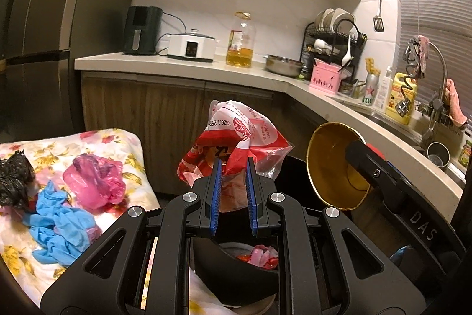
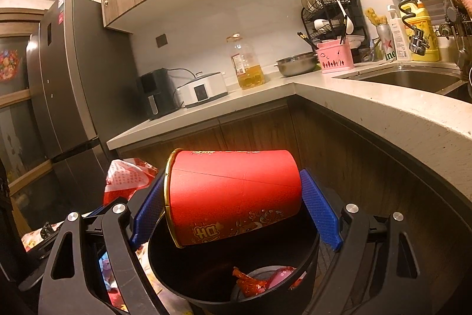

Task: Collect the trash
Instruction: 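Open both tools to drop the bag and red cup into the bin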

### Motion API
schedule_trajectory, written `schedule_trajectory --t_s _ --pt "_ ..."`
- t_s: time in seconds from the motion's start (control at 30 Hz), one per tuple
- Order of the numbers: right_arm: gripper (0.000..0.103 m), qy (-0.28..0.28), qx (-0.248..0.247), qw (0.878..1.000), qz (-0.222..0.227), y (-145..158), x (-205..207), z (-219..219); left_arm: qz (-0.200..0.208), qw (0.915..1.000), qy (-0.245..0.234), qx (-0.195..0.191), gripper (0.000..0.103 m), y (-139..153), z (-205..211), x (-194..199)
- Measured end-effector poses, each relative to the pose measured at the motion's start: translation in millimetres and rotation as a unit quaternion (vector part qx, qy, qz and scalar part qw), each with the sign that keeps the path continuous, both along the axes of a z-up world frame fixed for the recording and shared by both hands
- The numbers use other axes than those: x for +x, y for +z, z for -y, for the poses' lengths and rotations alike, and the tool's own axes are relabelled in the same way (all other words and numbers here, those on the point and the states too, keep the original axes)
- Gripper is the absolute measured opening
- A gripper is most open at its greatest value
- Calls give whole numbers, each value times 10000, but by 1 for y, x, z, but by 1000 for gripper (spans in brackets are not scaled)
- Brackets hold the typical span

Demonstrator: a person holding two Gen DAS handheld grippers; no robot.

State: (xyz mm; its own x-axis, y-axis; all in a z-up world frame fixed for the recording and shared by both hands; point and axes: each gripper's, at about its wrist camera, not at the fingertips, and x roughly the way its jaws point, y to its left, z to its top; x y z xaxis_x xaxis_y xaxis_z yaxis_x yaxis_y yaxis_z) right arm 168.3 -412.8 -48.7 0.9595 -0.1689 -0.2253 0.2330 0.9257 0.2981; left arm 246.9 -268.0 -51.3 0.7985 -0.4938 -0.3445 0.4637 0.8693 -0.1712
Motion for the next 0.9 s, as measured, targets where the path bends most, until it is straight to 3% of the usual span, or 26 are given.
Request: schedule_trajectory --t_s 0.63,0.9 --pt "85 122 114 9999 -44 -4 16 5 -210 9995 -244 65 17 -19 14 13" --pt "87 138 321 9994 -51 -7 20 12 -236 9991 -334 145 37 -25 17 13"
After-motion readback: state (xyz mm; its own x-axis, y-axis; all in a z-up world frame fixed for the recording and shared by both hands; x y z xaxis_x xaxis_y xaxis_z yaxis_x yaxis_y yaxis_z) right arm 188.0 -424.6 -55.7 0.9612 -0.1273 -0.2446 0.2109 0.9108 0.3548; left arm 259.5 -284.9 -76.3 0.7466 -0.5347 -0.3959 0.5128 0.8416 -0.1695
